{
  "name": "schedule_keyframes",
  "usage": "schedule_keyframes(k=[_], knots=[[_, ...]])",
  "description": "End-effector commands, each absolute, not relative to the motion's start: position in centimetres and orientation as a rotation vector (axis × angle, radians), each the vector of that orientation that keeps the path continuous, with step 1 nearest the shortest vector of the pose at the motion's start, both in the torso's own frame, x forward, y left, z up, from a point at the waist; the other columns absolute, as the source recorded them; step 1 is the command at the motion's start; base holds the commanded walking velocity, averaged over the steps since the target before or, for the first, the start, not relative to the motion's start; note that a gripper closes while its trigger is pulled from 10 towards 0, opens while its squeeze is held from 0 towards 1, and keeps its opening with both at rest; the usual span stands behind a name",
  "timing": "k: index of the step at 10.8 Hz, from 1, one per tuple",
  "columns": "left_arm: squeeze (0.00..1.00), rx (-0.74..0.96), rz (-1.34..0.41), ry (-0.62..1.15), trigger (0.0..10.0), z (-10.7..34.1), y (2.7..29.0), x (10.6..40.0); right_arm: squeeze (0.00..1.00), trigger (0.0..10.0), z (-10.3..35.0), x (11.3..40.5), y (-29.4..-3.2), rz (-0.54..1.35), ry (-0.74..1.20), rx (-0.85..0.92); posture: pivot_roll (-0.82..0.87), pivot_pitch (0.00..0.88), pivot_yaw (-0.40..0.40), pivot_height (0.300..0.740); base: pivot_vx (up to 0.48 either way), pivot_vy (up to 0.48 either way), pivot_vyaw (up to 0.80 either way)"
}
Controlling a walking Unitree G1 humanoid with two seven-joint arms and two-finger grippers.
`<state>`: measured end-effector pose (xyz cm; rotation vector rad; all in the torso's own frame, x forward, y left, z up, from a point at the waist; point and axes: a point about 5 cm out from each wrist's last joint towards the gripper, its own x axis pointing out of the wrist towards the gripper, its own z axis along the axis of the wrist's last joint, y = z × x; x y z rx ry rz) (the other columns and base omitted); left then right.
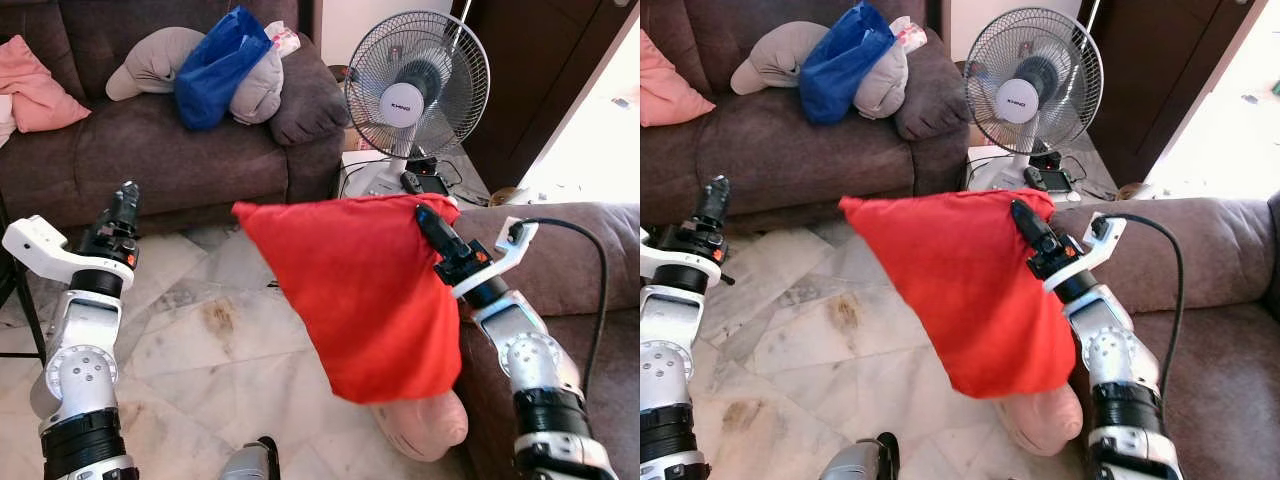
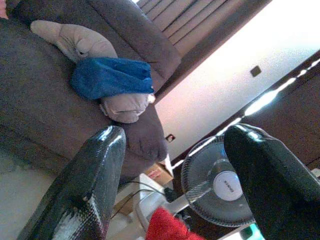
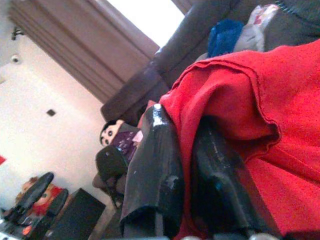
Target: Move the pillow to the sofa from floor
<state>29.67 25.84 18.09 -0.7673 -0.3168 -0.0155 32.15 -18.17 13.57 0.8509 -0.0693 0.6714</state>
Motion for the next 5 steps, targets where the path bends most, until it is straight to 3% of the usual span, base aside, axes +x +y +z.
schedule_keyframes(k=[1, 5], knots=[[0.00, -0.780, -0.043, -0.315, 10.0, 18.2, 26.1, 29.8, 0.00, 10.0, 18.1, 31.9, -18.4, 0.828, -0.282, 0.815, 0.14, 0.061, -0.063, 0.740, 0.000, 0.000, 0.00], [0.00, -0.802, -0.143, -0.300, 10.0, 18.0, 24.8, 30.0, 0.00, 10.0, 18.6, 31.5, -18.2, 0.864, -0.299, 0.808, 0.14, 0.066, -0.066, 0.740, 0.000, 0.000, 0.00]])
